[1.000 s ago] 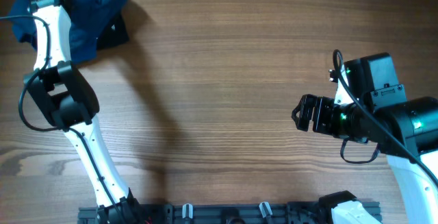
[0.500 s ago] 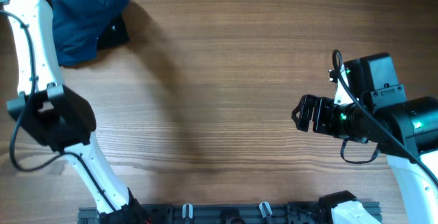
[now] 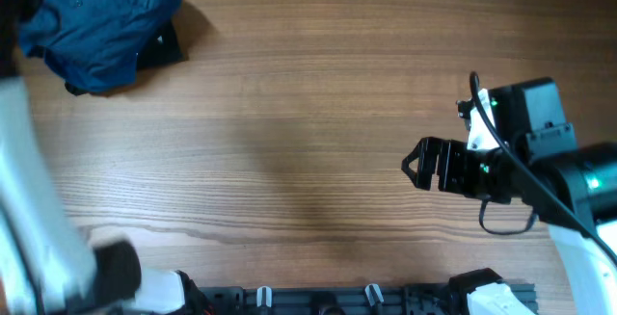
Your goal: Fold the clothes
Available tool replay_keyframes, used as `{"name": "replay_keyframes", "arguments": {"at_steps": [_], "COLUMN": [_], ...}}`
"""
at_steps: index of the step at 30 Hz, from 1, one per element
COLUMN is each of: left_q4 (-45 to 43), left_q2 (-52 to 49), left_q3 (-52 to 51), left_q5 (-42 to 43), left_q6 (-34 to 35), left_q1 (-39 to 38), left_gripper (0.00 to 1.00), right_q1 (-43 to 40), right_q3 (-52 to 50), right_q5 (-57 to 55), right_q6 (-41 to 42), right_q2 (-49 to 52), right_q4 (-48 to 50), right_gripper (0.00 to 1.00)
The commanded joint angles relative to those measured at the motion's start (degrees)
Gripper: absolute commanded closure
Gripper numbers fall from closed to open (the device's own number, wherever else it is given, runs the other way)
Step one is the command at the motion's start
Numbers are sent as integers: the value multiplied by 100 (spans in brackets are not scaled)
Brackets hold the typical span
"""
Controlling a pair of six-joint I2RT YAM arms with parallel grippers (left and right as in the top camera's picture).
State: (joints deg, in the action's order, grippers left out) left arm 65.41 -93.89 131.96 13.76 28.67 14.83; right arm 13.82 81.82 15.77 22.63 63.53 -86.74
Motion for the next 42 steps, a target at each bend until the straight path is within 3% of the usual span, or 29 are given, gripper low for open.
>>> {"name": "replay_keyframes", "arguments": {"at_steps": [1,10,13,17,24,29,36,42], "left_q4": [616,2345,3073,3023,3110,3108,3108,3108], "left_q2": [1102,2802,3117,3727,4789,5849,6253,6264], "left_q3": [26,26,26,-302,-671,-1211,-1211,-1211], "left_q5": [1067,1169,1547,2210,2186,2166,1875,1875], "left_q6": [-450,-927,-1460,-1665,-1628,-1628,-1628,-1628], "left_q1": [0,0,0,-4,-4,44,44,44], "left_gripper": [0,0,0,0,0,0,0,0], "right_q1": [-2,-2,-2,-2,-2,-2,-2,-2], "right_q3": [68,68,68,68,68,68,66,66], "right_q5": [688,765,675,245,175,-485,-1502,-1517], "right_q6": [-188,-140,-142,-140,-98,31,323,323], "right_q2": [-616,-2251,-2664,-3198,-3746,-3989,-3987,-3987], "right_q4": [-20,-186,-227,-247,-262,-247,33,28], "right_gripper": [2,1,5,5,5,1,0,0]}}
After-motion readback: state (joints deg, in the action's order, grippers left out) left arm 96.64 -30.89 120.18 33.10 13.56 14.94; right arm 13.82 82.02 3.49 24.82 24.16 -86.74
